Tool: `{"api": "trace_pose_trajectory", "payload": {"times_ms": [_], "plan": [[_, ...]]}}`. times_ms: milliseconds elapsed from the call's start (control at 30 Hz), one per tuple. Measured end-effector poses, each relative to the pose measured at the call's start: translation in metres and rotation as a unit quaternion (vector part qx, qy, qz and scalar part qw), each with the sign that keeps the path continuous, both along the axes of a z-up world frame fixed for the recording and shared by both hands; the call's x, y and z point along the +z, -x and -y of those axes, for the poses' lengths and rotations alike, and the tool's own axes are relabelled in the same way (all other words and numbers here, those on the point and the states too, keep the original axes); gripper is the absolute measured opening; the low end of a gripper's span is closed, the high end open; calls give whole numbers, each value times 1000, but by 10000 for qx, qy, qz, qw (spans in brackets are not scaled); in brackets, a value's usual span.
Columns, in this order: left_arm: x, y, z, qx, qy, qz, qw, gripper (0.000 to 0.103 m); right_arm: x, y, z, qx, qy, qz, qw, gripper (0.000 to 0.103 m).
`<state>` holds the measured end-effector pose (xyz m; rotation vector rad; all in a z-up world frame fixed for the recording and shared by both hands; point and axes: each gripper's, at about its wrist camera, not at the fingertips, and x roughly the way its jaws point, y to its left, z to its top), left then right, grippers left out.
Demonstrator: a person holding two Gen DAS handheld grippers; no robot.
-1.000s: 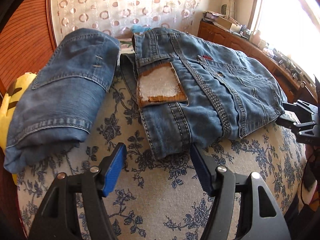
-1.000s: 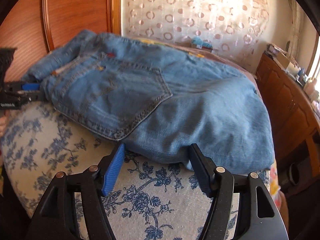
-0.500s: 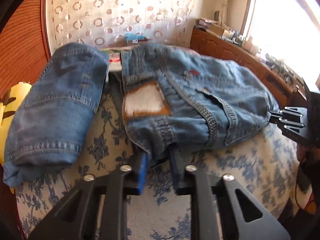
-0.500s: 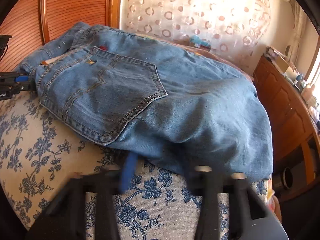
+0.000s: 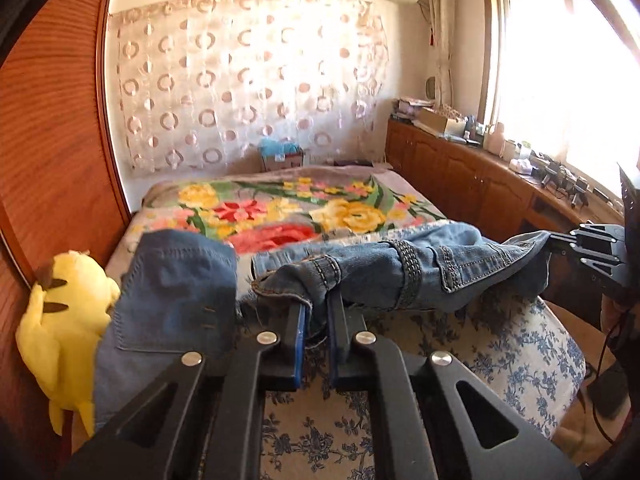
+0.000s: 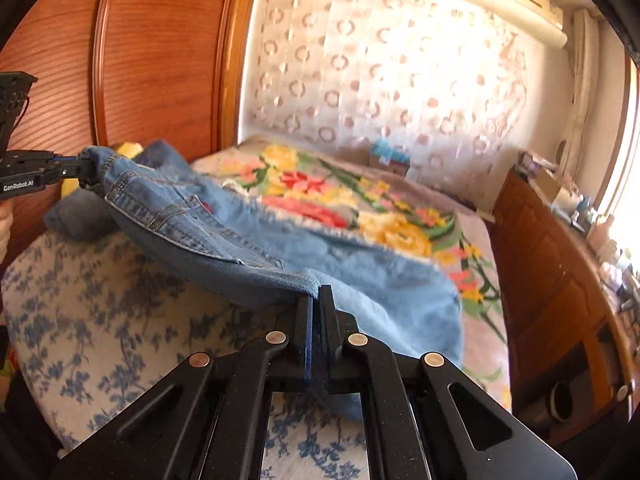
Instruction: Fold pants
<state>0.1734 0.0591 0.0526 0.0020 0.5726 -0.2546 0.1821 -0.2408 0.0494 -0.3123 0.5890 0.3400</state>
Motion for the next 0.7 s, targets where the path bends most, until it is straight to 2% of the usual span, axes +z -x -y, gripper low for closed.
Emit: {"api": "trace_pose_trajectory", "payload": {"times_ms": [233, 433, 567, 700], "plan": [[22, 32, -9, 138, 89, 372, 9992, 4, 32, 25, -2, 159, -197, 292, 9993, 0], [21, 67, -26, 247, 159, 471, 9985, 4, 38, 55, -10, 418, -388, 255, 9980, 0], [-1, 82, -34, 223, 222, 192, 9993, 5, 35, 66, -14, 677, -520, 57, 9963, 0], [-37, 96, -25, 157, 108, -219, 9996, 5, 17, 67, -16, 714, -590, -297, 9953, 2]]}}
